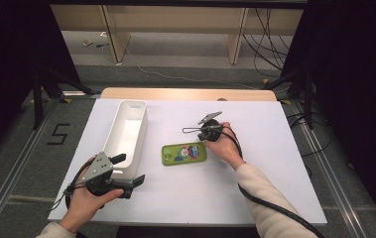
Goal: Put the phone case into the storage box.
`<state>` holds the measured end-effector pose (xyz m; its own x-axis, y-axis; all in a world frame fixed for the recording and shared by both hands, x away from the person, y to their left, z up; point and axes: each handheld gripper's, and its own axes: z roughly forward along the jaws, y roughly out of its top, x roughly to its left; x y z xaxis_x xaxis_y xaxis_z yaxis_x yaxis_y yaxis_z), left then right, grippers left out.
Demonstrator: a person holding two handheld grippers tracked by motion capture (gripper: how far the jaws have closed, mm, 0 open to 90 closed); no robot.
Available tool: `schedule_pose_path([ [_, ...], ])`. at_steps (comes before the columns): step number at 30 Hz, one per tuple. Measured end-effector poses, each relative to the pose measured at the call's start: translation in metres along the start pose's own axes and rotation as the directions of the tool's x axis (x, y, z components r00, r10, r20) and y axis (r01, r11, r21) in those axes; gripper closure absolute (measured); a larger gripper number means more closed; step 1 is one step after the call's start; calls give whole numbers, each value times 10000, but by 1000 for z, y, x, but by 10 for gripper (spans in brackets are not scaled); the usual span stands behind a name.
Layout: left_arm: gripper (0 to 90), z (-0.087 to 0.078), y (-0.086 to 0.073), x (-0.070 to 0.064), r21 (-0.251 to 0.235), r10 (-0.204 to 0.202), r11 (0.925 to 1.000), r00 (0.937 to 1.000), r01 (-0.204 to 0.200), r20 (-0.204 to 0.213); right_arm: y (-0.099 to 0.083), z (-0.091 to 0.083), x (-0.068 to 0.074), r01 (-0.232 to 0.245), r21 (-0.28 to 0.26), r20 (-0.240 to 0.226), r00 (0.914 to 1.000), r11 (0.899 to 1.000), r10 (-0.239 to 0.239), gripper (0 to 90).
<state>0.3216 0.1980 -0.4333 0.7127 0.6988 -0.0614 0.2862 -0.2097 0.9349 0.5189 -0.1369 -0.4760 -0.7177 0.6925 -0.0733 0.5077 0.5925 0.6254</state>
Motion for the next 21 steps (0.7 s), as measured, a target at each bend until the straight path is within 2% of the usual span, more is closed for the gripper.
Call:
schedule_pose_path([
  [6,41,1,0,0,22,-27,10000,10000,27,3,3,2,3,302,-36,-215,9993,9995,-302,900],
  [14,41,0,0,0,33,-38,10000,10000,38,3,5,4,6,471,141,-253,9986,9988,-467,900],
  [21,41,0,0,0,54,-24,10000,10000,24,9,6,3,12,919,337,-366,9952,9952,-907,900],
])
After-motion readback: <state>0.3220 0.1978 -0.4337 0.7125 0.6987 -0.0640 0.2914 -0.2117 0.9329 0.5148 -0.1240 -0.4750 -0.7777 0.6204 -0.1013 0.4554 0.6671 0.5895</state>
